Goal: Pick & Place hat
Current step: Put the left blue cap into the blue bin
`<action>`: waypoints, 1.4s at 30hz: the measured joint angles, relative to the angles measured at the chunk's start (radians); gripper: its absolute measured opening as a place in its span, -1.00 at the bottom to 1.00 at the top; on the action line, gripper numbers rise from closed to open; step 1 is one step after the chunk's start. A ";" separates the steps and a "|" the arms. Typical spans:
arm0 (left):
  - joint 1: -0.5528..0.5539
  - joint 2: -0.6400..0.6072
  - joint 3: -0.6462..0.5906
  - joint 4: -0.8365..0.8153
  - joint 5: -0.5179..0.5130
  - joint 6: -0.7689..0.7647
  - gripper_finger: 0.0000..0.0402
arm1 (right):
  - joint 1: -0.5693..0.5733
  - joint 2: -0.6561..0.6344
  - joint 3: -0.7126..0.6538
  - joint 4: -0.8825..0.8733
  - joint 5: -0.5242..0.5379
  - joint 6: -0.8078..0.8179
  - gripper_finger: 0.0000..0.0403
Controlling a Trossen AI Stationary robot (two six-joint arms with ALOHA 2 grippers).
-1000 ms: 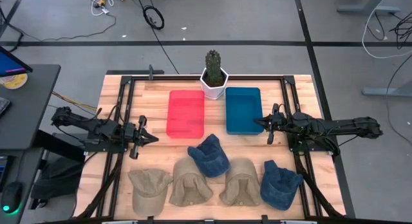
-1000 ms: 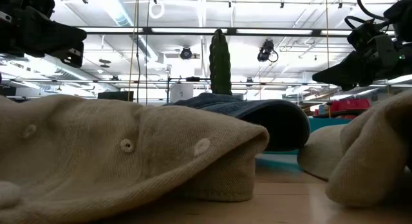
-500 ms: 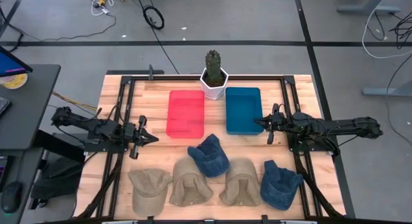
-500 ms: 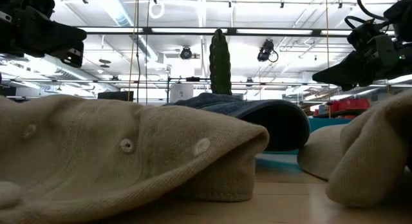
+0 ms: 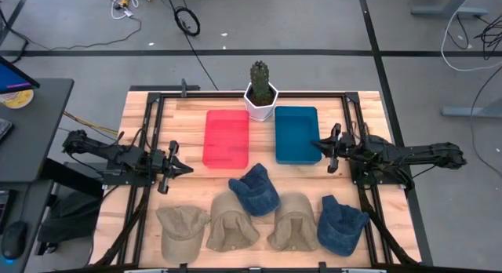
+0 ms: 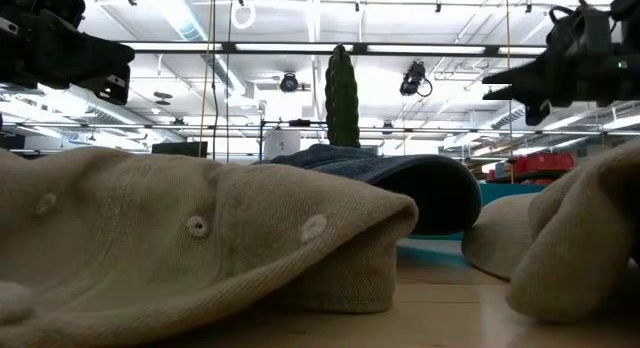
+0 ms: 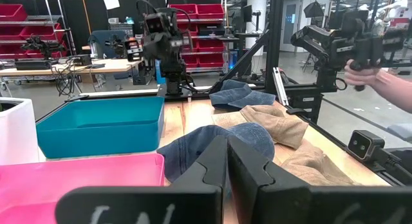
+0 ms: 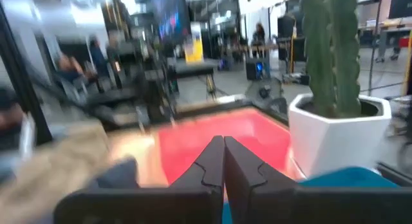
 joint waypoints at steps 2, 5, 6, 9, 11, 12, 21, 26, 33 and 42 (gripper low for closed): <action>0.000 0.000 0.000 0.000 0.000 0.000 -0.91 | 0.000 0.000 0.000 0.050 0.000 0.088 -0.96; 0.000 0.000 0.000 0.000 0.000 0.000 -0.91 | 0.000 0.000 0.000 0.147 -0.001 0.161 -0.96; 0.000 0.000 0.000 0.000 0.000 0.000 -0.91 | 0.000 0.000 0.000 0.181 -0.008 0.184 -0.96; 0.000 0.000 0.000 0.000 0.000 0.000 -0.91 | 0.001 0.000 0.000 0.279 -0.069 0.228 -0.96; 0.000 0.000 0.000 0.000 0.000 0.000 -0.91 | 0.013 0.000 0.000 0.328 -0.115 0.237 -0.96; 0.000 0.000 0.000 0.000 0.000 0.000 -0.91 | 0.021 0.000 0.000 0.343 -0.140 0.237 -0.96; 0.000 0.000 0.000 0.000 0.000 0.000 -0.91 | 0.179 0.068 0.000 0.560 -0.184 0.177 -0.96; 0.000 0.000 0.000 0.000 0.000 0.000 -0.91 | 0.278 0.164 0.000 0.714 -0.182 0.075 -0.96; 0.000 0.000 0.000 0.000 0.000 0.000 -0.91 | 0.341 0.274 0.038 0.843 -0.181 -0.012 -0.96; 0.000 0.000 0.000 0.000 0.000 0.000 -0.91 | 0.381 0.360 0.133 0.835 -0.181 -0.074 -0.96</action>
